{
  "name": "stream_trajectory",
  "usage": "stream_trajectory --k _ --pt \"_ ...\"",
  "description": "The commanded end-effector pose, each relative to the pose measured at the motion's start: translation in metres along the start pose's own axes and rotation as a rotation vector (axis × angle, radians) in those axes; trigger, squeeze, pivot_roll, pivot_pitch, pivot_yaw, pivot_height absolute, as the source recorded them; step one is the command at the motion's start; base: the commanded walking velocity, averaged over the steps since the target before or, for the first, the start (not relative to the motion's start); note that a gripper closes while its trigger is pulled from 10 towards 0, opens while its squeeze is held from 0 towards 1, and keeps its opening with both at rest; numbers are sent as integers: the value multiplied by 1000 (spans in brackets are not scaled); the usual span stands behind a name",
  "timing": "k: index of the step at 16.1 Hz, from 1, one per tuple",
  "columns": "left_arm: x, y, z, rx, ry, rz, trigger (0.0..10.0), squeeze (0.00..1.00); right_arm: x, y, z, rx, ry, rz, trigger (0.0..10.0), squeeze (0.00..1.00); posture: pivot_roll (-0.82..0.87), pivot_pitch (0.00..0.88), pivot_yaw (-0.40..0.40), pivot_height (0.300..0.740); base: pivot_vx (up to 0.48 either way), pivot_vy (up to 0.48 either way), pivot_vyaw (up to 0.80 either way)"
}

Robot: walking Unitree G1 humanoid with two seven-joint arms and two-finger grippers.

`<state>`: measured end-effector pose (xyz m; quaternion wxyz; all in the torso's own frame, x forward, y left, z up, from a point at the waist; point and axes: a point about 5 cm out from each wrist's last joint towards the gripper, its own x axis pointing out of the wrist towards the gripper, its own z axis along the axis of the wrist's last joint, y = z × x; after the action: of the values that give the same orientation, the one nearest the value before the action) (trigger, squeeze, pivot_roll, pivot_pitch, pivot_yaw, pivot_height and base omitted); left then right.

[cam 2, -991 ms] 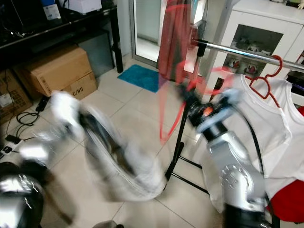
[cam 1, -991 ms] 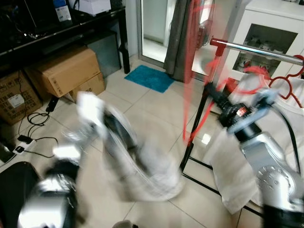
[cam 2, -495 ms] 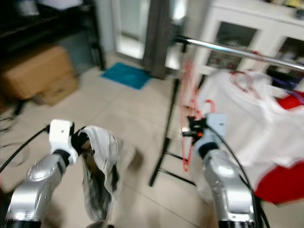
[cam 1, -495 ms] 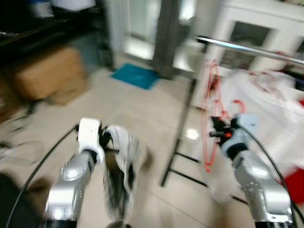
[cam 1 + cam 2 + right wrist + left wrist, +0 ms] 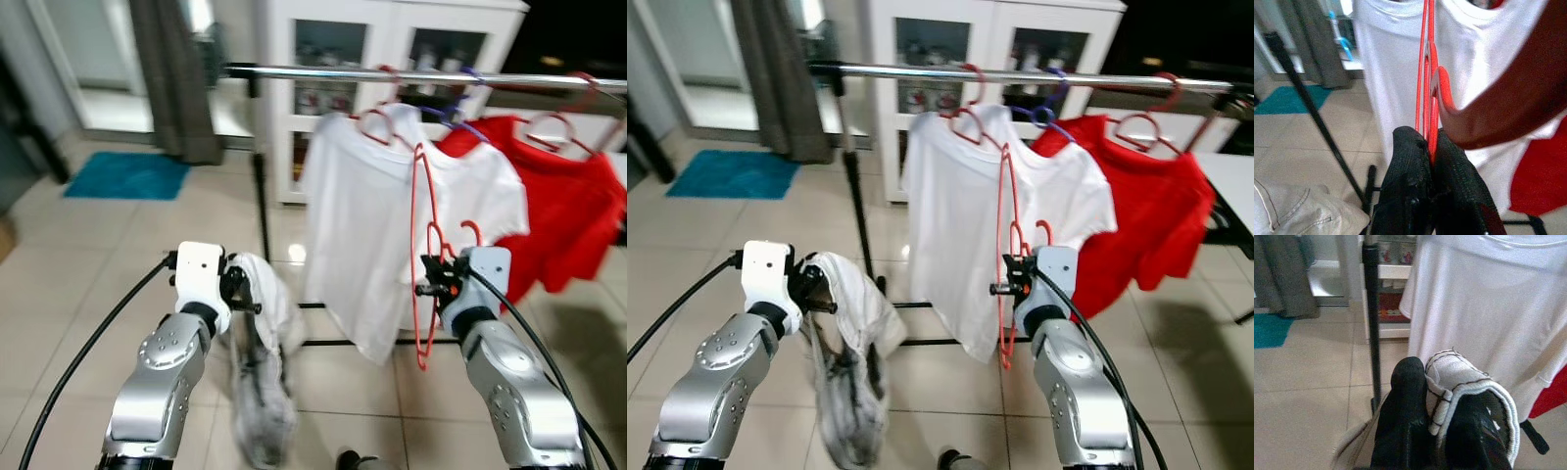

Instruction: Hang hanger

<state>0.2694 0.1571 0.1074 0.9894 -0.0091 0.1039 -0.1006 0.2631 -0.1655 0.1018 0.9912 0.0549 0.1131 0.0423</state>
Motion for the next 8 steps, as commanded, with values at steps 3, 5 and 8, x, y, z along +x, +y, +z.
stream_trajectory --k 3,5,8 --pt "2 -4 8 27 -39 -6 10000 0 -7 -6 3 -23 25 -23 10000 0 53 0 16 740 0 0 -704" --pt "3 -4 10 32 -57 -3 10000 0 -11 -8 6 8 29 -35 10000 0 47 0 9 740 0 0 -709" --pt "3 -6 12 29 -69 -15 10000 0 -9 -9 7 22 23 -43 10000 0 53 0 -8 740 0 0 -688"
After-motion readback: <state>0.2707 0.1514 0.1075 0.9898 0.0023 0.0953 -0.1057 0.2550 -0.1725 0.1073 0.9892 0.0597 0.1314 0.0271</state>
